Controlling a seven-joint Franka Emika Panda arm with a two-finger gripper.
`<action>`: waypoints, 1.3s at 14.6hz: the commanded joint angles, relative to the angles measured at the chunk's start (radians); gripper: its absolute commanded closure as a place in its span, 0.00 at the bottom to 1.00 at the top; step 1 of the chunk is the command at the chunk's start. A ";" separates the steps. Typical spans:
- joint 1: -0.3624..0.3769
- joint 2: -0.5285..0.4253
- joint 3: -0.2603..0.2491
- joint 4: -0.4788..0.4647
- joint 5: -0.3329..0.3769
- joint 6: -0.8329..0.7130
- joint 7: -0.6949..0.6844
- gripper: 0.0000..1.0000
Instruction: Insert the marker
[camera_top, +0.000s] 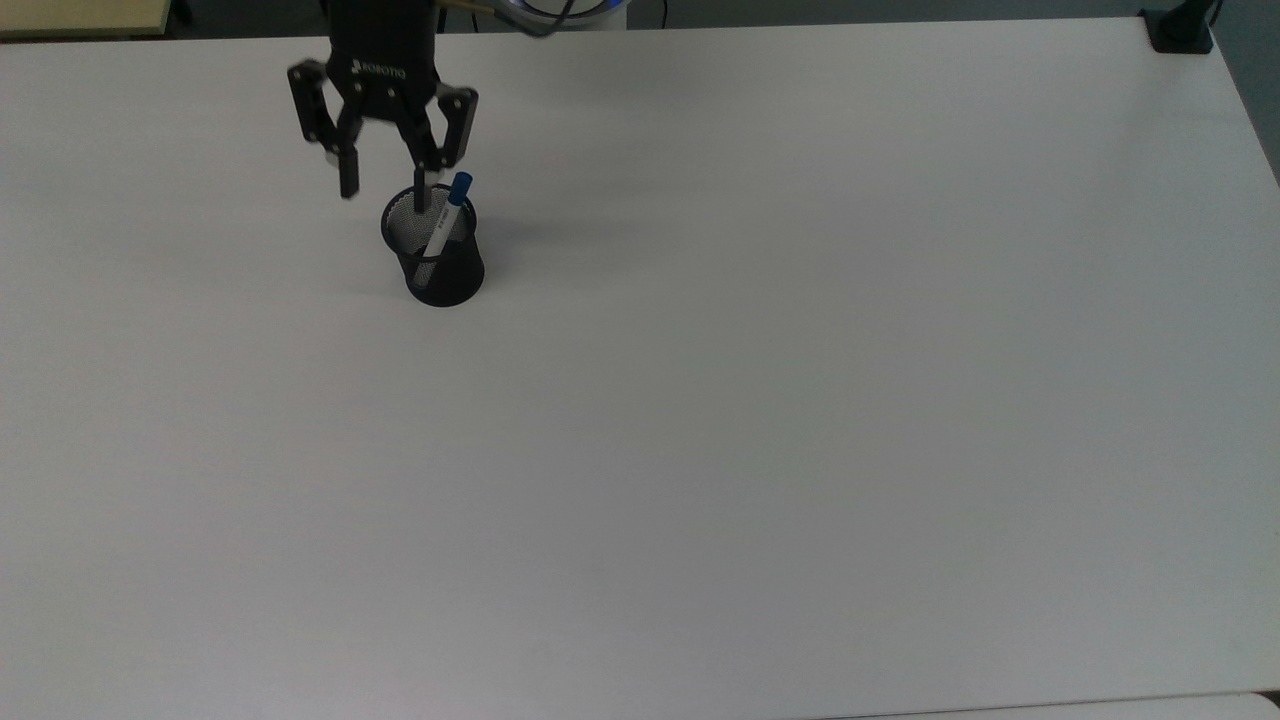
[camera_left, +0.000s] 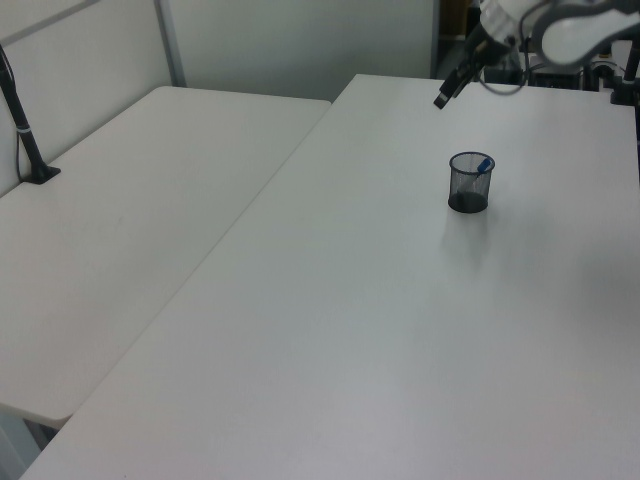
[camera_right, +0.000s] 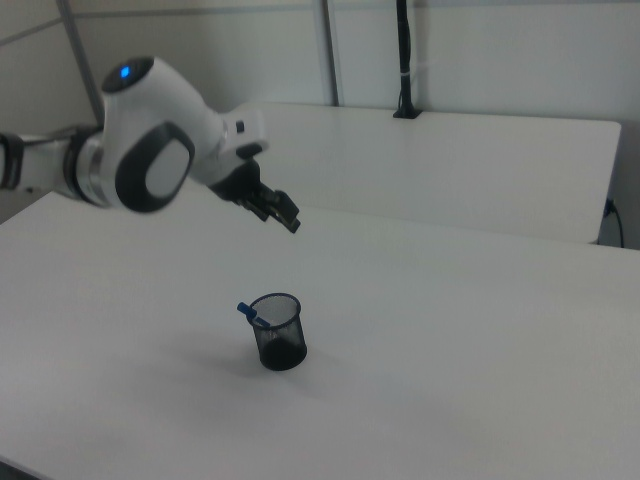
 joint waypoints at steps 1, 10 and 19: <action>0.014 -0.007 0.000 0.256 0.026 -0.442 0.043 0.00; 0.016 0.026 -0.002 0.522 0.184 -0.935 0.057 0.00; 0.039 0.125 -0.005 0.624 0.167 -0.932 -0.078 0.00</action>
